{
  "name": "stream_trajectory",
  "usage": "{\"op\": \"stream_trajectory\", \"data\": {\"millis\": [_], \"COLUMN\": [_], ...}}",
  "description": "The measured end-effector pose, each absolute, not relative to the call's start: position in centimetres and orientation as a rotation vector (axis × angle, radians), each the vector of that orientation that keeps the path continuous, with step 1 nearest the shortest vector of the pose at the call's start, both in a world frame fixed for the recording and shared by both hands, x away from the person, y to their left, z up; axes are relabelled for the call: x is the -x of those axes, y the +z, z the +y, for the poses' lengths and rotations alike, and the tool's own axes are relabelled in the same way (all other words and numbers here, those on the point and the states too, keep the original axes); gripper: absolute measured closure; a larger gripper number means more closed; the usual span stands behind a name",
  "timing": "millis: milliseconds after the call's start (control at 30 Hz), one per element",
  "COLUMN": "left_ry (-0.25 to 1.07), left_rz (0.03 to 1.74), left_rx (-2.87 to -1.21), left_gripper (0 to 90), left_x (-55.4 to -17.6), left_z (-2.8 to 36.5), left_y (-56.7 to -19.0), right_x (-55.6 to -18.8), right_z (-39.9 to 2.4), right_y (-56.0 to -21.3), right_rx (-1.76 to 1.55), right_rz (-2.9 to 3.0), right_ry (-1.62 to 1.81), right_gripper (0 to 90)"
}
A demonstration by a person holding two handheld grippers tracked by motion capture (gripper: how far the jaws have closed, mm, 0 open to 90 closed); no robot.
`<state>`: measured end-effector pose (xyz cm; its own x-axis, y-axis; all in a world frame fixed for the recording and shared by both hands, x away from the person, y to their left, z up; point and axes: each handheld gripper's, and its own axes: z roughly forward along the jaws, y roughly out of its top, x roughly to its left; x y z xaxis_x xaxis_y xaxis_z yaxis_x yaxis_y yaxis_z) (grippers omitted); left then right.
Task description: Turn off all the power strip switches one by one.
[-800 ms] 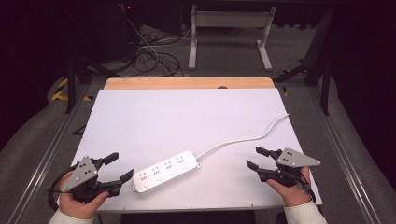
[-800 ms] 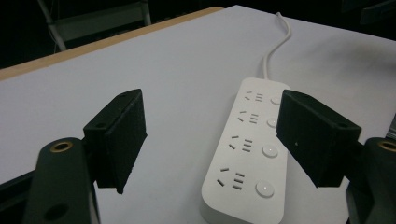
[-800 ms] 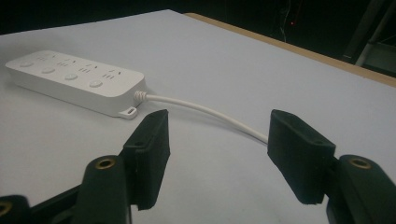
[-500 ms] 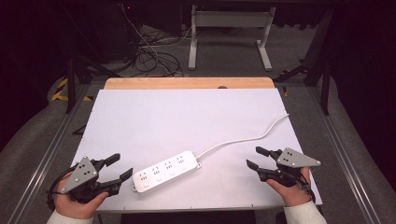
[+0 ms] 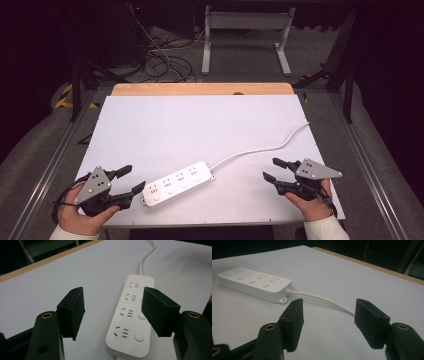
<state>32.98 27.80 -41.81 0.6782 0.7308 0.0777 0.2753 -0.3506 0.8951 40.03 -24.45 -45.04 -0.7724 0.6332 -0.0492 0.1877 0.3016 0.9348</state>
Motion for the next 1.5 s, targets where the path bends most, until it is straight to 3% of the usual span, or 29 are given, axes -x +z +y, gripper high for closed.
{"op": "stream_trajectory", "data": {"millis": [133,367,467,1100,1233,1267,1300,1433,1500], "left_ry": [0.52,0.498,0.426,0.401,0.379,0.377,0.381,0.393,0.379], "left_rz": [0.79,0.753,0.757,0.715,0.722,0.723,0.719,0.711,0.723], "left_rx": [-1.926,-1.916,-1.905,-1.963,-1.978,-1.983,-1.993,-2.063,-2.08], "left_gripper": [33.5,40.3,41.1,46.6,54.5,62.0,62.0,87.2,90.0], "left_x": [-32.9,-33.2,-33.5,-36.0,-36.0,-35.9,-35.9,-35.8,-35.8], "left_z": [27.3,26.7,26.4,23.8,23.9,23.9,24.0,24.1,24.0], "left_y": [-41.5,-41.3,-41.3,-41.6,-41.5,-41.5,-41.5,-41.2,-41.2], "right_x": [-40.0,-40.0,-40.0,-40.0,-40.0,-40.0,-40.0,-40.0,-40.0], "right_z": [-24.4,-24.2,-24.2,-24.1,-24.1,-24.1,-24.1,-24.0,-24.0], "right_y": [-45.1,-45.2,-45.1,-45.3,-45.3,-45.3,-45.3,-45.3,-45.3], "right_rx": [-0.733,-0.727,-0.722,-0.721,-0.723,-0.722,-0.722,-0.721,-0.72], "right_rz": [2.168,2.177,2.178,2.193,2.191,2.195,2.195,2.195,2.195], "right_ry": [1.465,1.469,1.473,1.474,1.476,1.472,1.472,1.473,1.473], "right_gripper": [41.3,41.3,41.3,41.7,41.6,41.6,41.6,41.6,41.6]}}
